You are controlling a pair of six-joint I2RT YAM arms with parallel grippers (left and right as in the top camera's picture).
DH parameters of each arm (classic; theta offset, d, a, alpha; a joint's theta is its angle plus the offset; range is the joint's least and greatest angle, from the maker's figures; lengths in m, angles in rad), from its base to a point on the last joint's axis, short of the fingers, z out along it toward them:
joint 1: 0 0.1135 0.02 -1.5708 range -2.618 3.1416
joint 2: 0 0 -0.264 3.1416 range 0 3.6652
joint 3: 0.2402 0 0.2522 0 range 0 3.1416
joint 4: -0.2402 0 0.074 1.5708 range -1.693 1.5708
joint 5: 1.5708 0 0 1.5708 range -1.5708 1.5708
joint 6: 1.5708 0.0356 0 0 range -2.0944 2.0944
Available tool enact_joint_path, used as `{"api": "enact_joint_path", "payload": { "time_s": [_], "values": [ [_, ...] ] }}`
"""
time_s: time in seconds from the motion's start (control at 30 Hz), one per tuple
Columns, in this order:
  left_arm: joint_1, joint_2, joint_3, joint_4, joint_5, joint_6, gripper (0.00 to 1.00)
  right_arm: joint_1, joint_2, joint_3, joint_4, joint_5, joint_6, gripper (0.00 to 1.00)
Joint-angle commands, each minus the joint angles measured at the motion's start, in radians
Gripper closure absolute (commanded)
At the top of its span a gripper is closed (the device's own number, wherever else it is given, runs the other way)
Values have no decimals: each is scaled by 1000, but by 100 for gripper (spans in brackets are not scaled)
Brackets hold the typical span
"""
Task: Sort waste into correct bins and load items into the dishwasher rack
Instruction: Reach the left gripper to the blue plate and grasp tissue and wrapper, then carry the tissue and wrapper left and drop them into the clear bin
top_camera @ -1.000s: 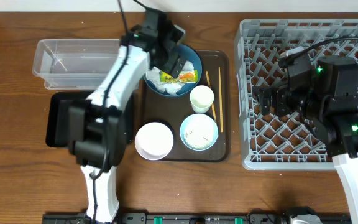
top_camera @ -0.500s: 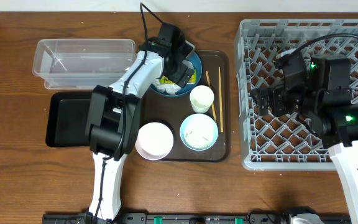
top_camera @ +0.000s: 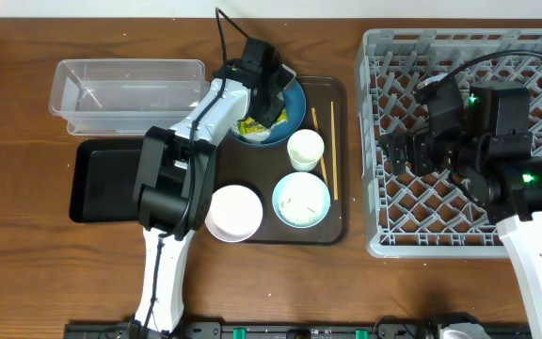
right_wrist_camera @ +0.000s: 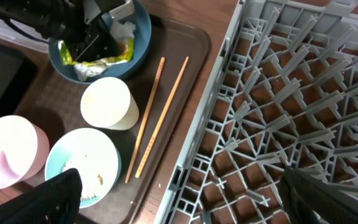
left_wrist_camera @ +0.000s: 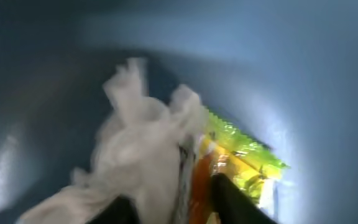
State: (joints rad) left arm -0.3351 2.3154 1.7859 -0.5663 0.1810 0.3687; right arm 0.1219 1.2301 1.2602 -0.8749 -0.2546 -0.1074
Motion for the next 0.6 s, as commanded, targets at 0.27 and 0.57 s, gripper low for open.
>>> {"api": "enact_joint_path", "payload": {
  "time_s": [0.27,0.57],
  "values": [
    [26,-185,35,-2,-18,-164,94,-10,1,1,11,-5,-10,1],
    [165,-415,35,-43,-18,-378,94,-10,1,1,11,-5,-9,1]
  ]
}}
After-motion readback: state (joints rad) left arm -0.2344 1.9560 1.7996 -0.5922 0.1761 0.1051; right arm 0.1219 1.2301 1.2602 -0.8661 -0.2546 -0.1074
